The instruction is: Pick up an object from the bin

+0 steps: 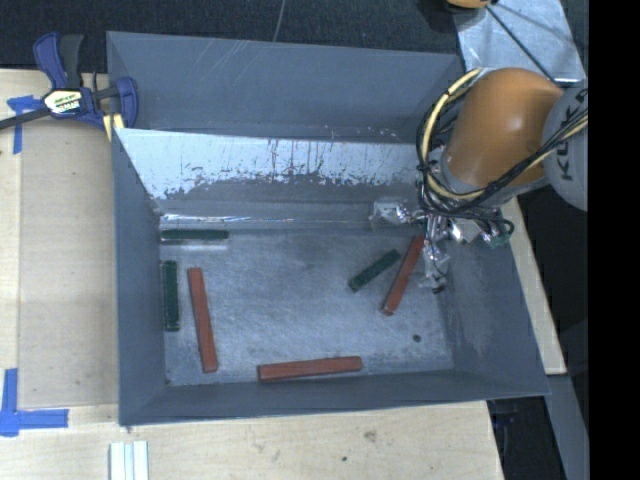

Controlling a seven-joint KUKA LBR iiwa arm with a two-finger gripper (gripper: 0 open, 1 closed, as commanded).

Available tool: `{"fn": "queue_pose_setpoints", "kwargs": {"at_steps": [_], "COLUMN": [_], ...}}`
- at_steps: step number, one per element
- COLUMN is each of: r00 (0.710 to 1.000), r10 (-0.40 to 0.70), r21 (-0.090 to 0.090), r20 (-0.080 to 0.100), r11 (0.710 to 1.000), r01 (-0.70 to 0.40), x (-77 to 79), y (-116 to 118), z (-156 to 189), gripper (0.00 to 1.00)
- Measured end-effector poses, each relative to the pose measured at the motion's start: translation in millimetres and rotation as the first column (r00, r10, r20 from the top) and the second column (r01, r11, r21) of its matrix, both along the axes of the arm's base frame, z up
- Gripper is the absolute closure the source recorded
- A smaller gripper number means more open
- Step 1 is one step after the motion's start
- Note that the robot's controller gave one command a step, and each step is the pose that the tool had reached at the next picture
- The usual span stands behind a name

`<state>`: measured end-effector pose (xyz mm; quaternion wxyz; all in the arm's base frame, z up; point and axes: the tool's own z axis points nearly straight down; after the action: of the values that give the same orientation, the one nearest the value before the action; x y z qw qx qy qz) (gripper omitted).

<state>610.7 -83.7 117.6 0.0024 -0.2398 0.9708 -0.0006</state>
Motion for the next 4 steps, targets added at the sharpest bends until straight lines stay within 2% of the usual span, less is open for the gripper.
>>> {"fn": "queue_pose_setpoints", "kwargs": {"at_steps": [1, 2, 4], "r00": [0.995, 0.976, 0.976], "r10": [0.099, 0.219, 0.219], "r21": [0.0, 0.001, 0.002], "r20": [0.0, 0.003, 0.0], "r11": [0.995, 0.976, 0.976], "r01": [-0.099, -0.219, -0.219], "x": [-4.5, 0.6, -0.6], "y": [-4.5, -1.8, -1.6], "z": [-36.0, -45.6, -42.4], "gripper": [0.0, 1.0, 1.0]}}
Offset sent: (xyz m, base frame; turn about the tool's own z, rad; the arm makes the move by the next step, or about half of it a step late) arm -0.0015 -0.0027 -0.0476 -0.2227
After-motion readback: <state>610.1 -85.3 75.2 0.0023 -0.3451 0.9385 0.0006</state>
